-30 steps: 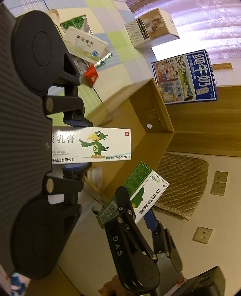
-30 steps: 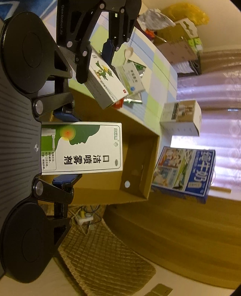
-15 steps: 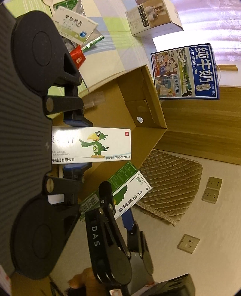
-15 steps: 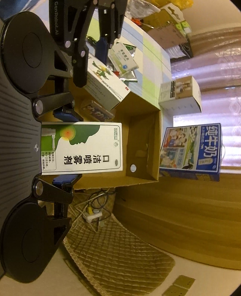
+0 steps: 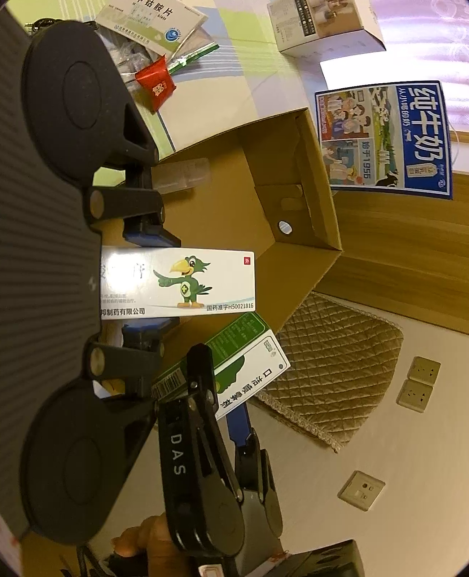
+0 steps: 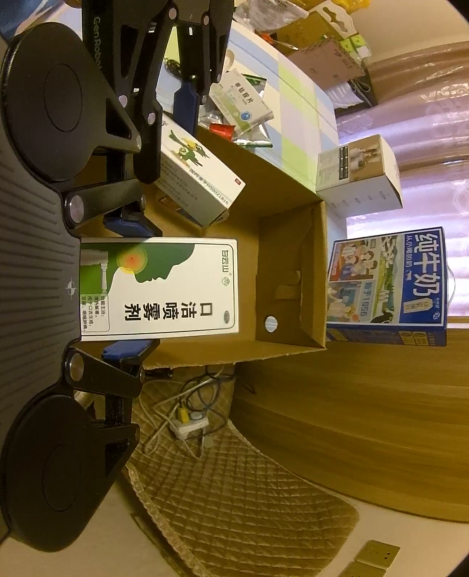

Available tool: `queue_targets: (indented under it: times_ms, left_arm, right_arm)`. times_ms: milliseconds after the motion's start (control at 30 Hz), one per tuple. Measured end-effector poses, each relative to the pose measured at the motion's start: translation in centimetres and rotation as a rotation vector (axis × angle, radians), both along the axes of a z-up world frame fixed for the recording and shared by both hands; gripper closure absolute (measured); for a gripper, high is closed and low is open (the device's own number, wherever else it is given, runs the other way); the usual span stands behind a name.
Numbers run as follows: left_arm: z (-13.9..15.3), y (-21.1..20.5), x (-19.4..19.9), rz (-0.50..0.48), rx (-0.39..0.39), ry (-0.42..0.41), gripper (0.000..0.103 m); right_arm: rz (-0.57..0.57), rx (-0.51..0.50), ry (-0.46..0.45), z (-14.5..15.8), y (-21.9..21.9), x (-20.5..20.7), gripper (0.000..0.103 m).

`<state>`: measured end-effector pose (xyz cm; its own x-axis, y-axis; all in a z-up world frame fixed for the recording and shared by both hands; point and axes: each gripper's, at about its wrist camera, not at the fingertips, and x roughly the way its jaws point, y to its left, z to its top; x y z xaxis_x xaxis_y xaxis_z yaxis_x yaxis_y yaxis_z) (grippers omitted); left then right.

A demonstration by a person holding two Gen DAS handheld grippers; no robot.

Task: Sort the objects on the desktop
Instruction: 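Lower both boxes into the cardboard box and open both tools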

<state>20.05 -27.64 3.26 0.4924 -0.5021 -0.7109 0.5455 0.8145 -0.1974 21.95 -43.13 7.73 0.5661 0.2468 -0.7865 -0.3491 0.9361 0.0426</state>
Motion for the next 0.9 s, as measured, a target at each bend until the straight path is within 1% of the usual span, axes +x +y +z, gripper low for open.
queue_targets:
  times_ms: [133,500,633,767,900]
  left_arm:
    - [-0.3,-0.1,0.2,0.007,0.02,0.004,0.071]
    - [0.8,1.0,-0.8,0.009,0.014,-0.024,0.07]
    - [0.9,1.5,-0.9,0.015,0.013,-0.021,0.07]
    - [0.8,1.8,-1.2,0.02,0.021,-0.02,0.071]
    - [0.7,2.2,-1.4,0.024,0.017,-0.019,0.07]
  right_arm:
    - [-0.003,0.0,0.008,-0.5,0.0,0.1,0.05]
    - [0.0,-0.002,0.015,-0.7,0.4,-0.1,0.05]
    - [0.013,0.011,0.027,-0.8,0.8,0.0,0.05]
    - [0.002,0.034,0.015,-0.5,0.7,-0.2,0.046]
    - [0.007,0.027,0.002,0.0,0.9,-0.7,0.046]
